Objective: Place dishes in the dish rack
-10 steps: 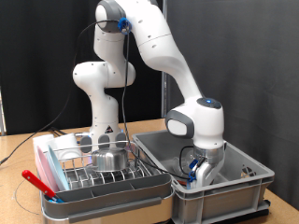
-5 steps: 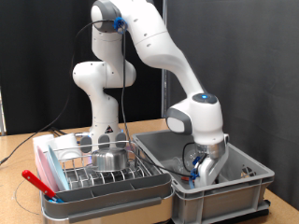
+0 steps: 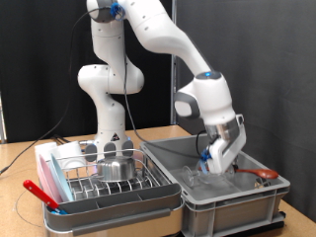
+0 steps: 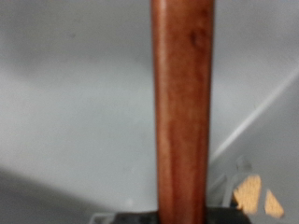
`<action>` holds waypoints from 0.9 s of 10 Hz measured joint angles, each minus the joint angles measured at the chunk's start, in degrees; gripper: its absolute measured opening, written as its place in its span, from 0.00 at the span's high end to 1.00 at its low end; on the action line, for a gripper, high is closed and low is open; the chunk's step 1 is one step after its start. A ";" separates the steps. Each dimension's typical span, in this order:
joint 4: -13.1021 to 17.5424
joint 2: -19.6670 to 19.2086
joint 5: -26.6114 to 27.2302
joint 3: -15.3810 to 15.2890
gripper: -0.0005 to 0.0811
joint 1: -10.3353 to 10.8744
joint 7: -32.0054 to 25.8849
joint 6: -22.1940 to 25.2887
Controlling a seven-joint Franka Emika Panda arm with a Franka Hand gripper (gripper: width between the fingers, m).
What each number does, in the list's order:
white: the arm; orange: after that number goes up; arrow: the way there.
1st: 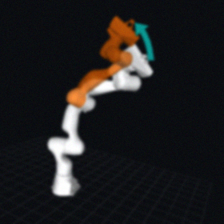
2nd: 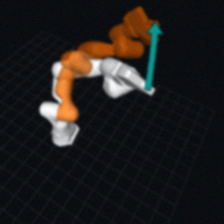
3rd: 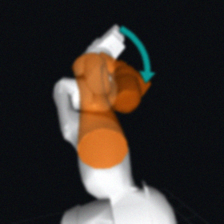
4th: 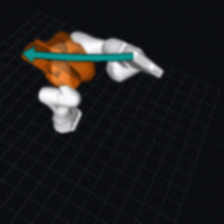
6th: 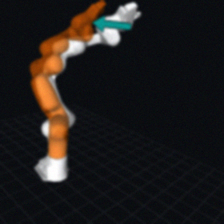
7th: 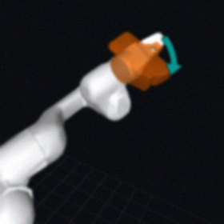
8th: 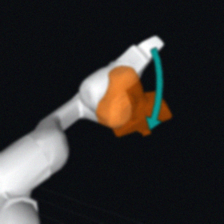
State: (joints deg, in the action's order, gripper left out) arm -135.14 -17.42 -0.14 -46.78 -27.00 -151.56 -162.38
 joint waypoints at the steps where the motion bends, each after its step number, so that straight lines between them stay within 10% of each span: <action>1: -0.69 2.46 2.04 -3.56 0.88 -3.52 -0.03 0.54; 4: -1.51 11.44 10.70 -12.77 0.88 -12.79 -1.15 6.75; 6: -1.33 10.85 13.51 -13.26 0.88 -13.25 0.81 8.61; 9: 3.00 10.77 31.28 -16.72 0.88 -19.11 -1.34 28.37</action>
State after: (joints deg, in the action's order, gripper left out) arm -132.14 -6.64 31.15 -63.50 -46.11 -152.91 -134.01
